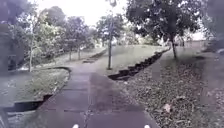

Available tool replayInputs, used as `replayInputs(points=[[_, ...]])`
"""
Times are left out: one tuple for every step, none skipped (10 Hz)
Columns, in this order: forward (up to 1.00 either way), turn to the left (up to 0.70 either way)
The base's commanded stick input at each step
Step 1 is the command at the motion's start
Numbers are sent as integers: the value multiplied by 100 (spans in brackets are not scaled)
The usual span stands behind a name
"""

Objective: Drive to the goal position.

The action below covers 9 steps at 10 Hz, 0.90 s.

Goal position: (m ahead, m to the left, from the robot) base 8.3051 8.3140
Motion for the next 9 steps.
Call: replayInputs(points=[[70, 0], [70, 0], [70, 0], [70, 0], [70, 0], [70, 0], [70, 0], [70, 0], [70, 0]])
